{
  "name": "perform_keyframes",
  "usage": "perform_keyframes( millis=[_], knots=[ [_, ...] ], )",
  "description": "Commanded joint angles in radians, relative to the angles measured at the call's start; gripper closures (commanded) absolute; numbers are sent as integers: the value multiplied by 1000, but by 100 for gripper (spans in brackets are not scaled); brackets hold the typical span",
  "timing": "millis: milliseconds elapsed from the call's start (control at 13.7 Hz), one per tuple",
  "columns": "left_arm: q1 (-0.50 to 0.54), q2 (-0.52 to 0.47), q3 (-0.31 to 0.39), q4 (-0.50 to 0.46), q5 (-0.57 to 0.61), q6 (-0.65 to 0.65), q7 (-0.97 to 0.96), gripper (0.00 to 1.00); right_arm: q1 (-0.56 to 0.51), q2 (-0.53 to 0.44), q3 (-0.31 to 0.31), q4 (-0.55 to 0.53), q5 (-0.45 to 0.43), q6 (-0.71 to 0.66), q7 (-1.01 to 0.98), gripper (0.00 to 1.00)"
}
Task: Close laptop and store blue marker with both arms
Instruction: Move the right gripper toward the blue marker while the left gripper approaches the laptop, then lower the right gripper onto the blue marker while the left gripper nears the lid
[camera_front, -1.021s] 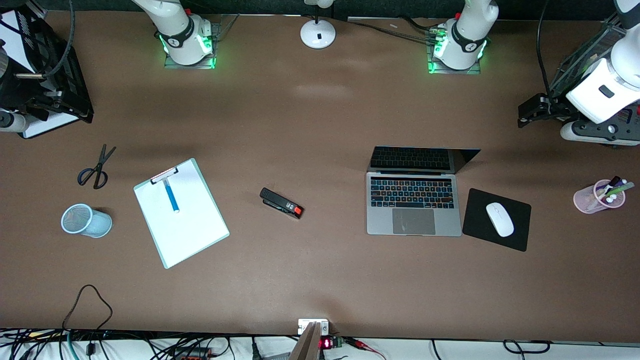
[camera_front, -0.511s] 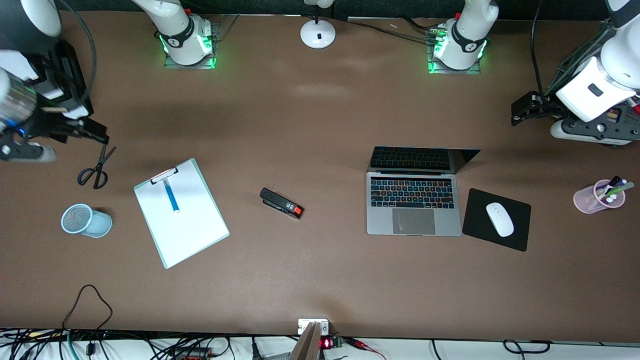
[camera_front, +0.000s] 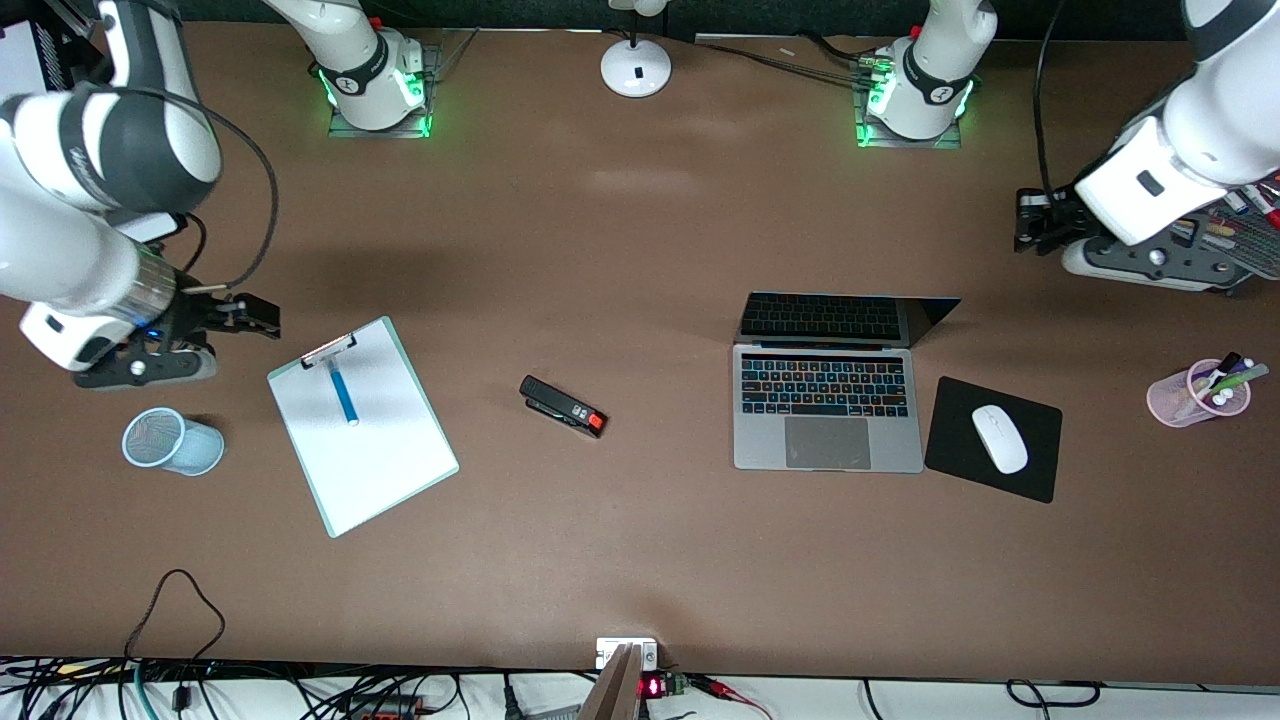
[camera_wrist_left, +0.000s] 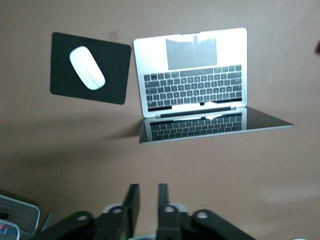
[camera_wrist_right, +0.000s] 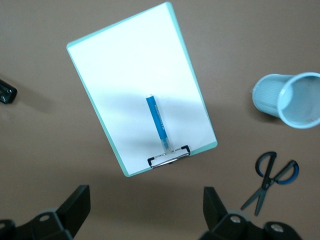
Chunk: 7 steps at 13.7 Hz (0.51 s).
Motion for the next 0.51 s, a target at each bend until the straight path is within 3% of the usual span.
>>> perform_keyframes(
  millis=[0,219,438],
  knots=[
    [-11,-3,-25,-13,-15,-31,-55,100,1,42,2,-11,-13,56,-55,0],
    [-11,-11,-108,-61,-14,-14,-168,100,2,77,2,-45,-13,128,-81,0],
    [-11,-29,-137,-145,-14,68,-179,100,1,122,2,-79,-13,203,-154,0]
  ],
)
